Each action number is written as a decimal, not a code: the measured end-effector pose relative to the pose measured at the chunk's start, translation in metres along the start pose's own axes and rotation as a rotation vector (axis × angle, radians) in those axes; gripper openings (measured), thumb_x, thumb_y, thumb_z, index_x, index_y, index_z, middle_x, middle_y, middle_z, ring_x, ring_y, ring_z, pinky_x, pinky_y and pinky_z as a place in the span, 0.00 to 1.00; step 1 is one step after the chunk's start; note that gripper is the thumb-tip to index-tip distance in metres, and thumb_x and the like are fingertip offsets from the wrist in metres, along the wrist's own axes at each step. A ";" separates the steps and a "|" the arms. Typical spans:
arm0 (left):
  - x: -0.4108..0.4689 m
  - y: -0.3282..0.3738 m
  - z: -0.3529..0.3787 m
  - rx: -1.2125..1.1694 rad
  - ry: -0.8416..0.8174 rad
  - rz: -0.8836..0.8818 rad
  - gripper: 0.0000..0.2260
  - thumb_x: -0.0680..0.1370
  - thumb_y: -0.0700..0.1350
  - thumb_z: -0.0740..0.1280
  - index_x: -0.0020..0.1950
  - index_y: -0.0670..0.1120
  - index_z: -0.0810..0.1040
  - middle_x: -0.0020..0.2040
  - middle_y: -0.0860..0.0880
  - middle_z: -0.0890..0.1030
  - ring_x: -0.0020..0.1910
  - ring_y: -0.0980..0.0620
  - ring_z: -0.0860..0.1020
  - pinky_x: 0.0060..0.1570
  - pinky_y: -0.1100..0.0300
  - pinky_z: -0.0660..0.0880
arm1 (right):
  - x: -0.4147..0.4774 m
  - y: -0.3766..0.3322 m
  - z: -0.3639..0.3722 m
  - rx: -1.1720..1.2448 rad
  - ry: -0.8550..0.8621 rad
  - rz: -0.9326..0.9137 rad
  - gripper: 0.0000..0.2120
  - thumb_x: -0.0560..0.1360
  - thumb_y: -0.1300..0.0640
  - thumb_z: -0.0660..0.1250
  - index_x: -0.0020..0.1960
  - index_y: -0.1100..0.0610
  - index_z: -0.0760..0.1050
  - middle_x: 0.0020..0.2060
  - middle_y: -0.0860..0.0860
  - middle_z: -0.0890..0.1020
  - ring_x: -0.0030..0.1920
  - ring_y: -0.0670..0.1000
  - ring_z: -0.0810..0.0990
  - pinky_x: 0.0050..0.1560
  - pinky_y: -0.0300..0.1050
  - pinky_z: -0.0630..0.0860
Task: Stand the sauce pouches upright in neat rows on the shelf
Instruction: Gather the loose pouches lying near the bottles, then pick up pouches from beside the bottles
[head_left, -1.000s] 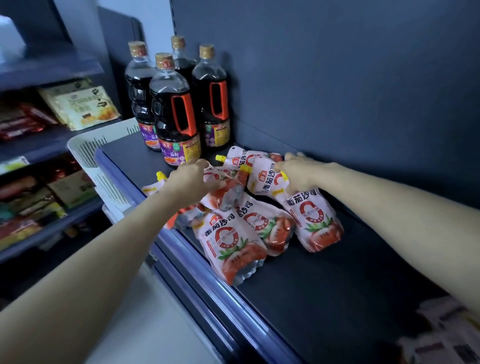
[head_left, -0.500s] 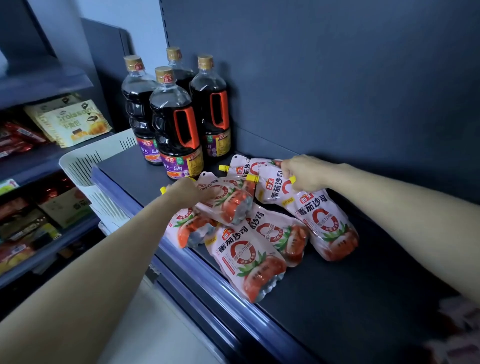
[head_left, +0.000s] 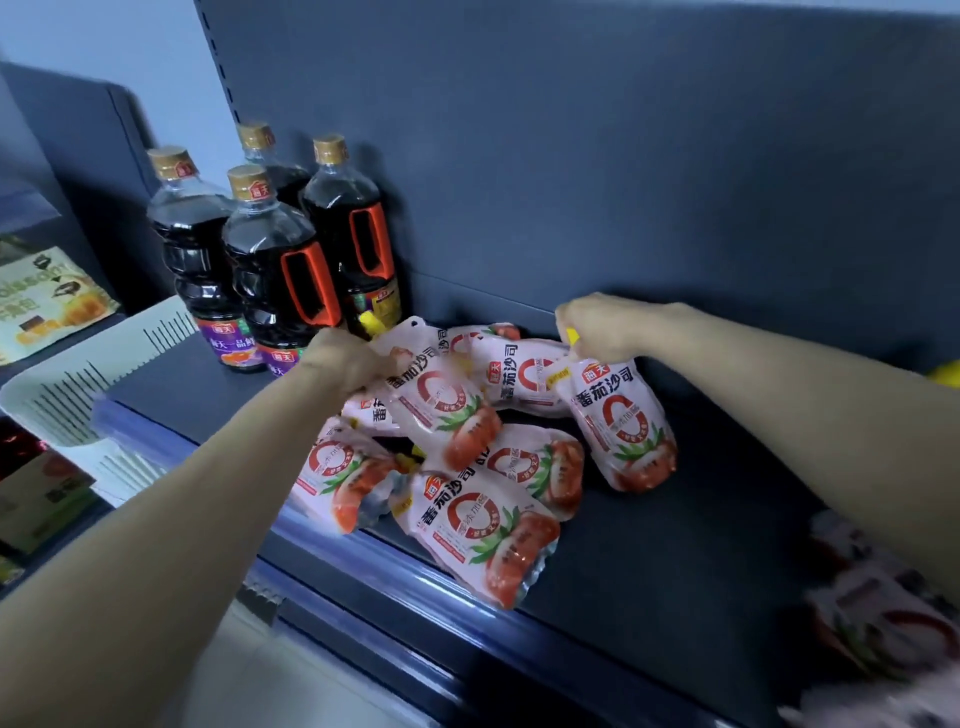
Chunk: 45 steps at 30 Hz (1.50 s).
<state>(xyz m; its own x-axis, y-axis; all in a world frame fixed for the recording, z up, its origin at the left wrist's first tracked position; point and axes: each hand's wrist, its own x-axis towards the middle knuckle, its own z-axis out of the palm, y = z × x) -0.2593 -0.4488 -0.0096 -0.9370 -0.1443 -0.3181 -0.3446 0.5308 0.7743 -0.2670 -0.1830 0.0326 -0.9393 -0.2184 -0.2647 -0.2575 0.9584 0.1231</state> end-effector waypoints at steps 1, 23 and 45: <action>-0.004 0.010 0.004 -0.084 -0.015 0.059 0.11 0.69 0.44 0.75 0.40 0.38 0.78 0.28 0.47 0.80 0.31 0.49 0.75 0.31 0.59 0.77 | -0.006 0.003 -0.003 0.007 -0.002 0.010 0.10 0.72 0.66 0.63 0.53 0.66 0.77 0.50 0.64 0.81 0.47 0.62 0.79 0.40 0.51 0.74; -0.091 0.106 0.161 -0.068 -0.393 0.684 0.12 0.69 0.38 0.74 0.29 0.44 0.73 0.29 0.47 0.73 0.28 0.52 0.69 0.30 0.62 0.67 | -0.104 0.120 0.009 0.298 0.251 0.387 0.13 0.73 0.62 0.68 0.57 0.55 0.78 0.57 0.57 0.79 0.56 0.58 0.77 0.53 0.46 0.74; -0.115 0.114 0.190 -0.017 -0.546 0.729 0.08 0.70 0.42 0.73 0.45 0.48 0.76 0.41 0.57 0.78 0.37 0.64 0.76 0.33 0.78 0.70 | -0.149 0.105 -0.015 0.238 0.366 0.349 0.20 0.76 0.61 0.62 0.67 0.57 0.71 0.60 0.56 0.79 0.59 0.60 0.77 0.58 0.54 0.76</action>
<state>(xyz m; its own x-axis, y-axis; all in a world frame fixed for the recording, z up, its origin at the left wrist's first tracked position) -0.1797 -0.2130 0.0110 -0.7675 0.6397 0.0421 0.3177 0.3226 0.8916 -0.1573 -0.0525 0.0998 -0.9880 0.1109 0.1074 0.1018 0.9911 -0.0861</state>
